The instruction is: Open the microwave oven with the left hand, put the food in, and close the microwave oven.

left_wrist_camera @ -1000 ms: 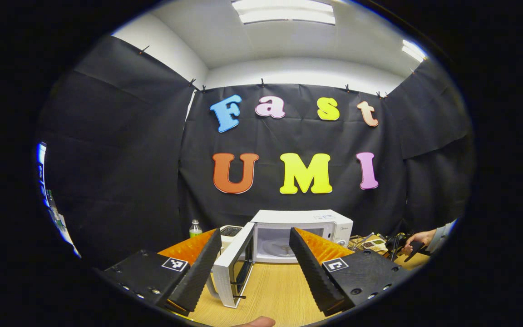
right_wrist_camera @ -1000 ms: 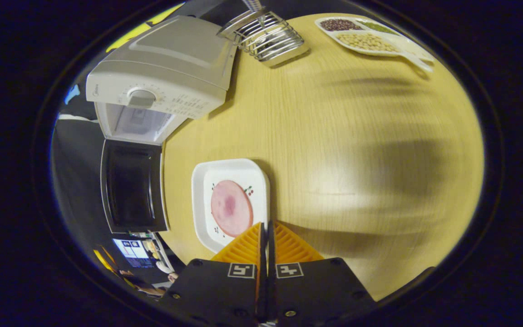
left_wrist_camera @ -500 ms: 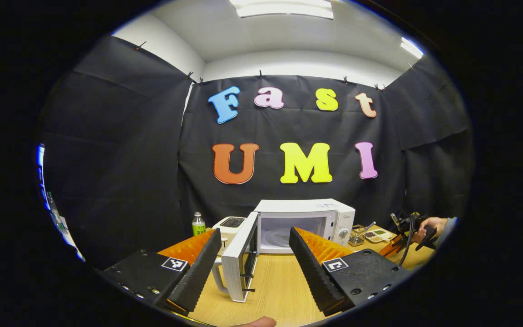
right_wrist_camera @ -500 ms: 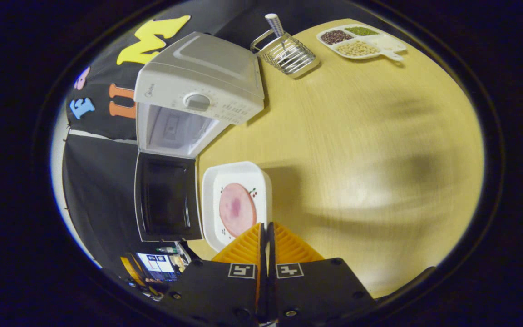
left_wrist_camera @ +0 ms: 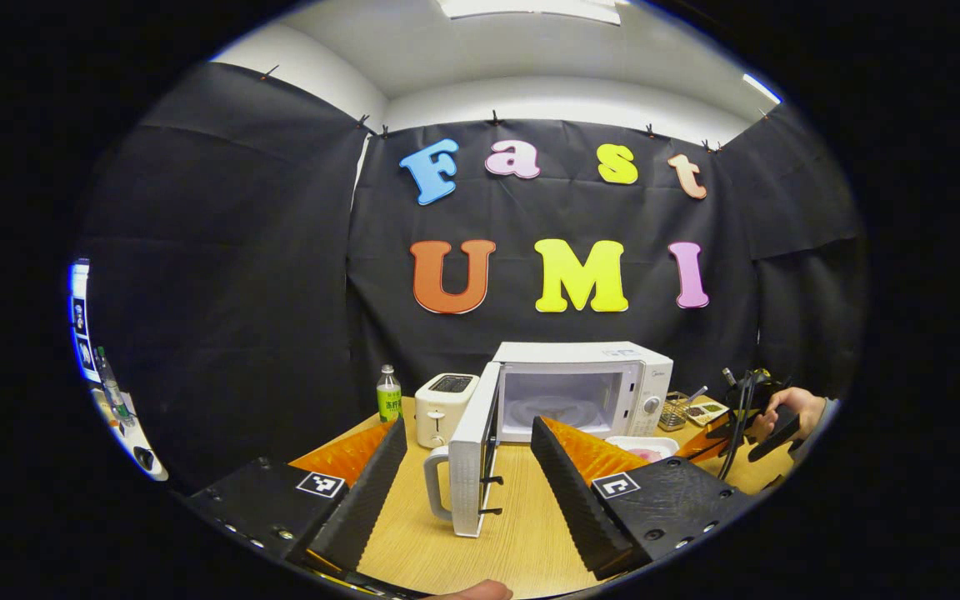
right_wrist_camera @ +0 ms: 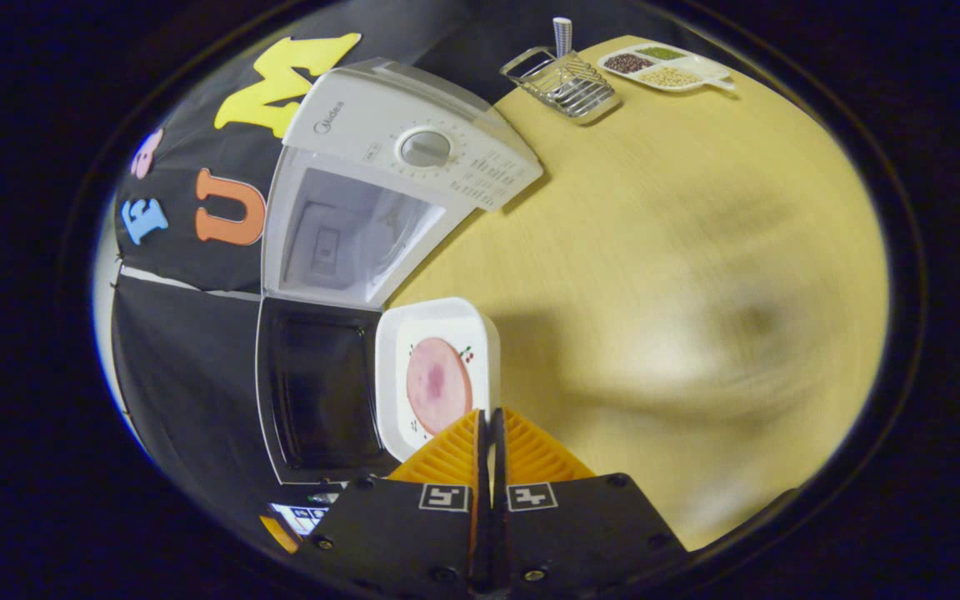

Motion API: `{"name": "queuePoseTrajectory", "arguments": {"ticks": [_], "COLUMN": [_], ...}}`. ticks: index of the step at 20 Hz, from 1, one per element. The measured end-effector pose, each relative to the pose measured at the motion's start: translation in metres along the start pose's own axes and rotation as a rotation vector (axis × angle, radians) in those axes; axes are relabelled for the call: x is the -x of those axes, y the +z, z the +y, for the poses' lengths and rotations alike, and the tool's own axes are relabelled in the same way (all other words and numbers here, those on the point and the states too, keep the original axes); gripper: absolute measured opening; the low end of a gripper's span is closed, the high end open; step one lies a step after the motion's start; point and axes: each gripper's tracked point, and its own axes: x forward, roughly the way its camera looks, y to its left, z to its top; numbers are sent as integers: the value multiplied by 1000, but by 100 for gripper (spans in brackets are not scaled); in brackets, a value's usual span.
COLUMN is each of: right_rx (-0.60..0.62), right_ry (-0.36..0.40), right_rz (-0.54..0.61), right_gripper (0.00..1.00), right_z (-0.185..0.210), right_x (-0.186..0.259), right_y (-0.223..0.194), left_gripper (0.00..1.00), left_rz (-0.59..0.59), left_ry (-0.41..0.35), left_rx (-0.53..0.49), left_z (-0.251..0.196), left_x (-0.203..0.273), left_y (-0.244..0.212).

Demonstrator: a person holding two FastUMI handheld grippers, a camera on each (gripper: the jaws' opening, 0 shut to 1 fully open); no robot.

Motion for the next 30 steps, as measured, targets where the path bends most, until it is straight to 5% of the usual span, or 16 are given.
{"name": "queuePoseTrajectory", "arguments": {"ticks": [9,16,30], "right_rx": [-145,-216,-384], "right_ry": [57,5,112], "right_rz": [-101,-275,-630], "right_gripper": [4,4,4], "right_z": [74,100,142], "right_x": [-88,-139,-195], "right_y": [-4,31,136], "left_gripper": [92,92,92], "left_rz": [-23,-28,-37], "left_ry": [-33,-64,-87], "left_rx": [-7,-16,-13], "left_z": [0,-9,-9], "left_x": [9,8,-8], "left_y": [3,4,-4]}}
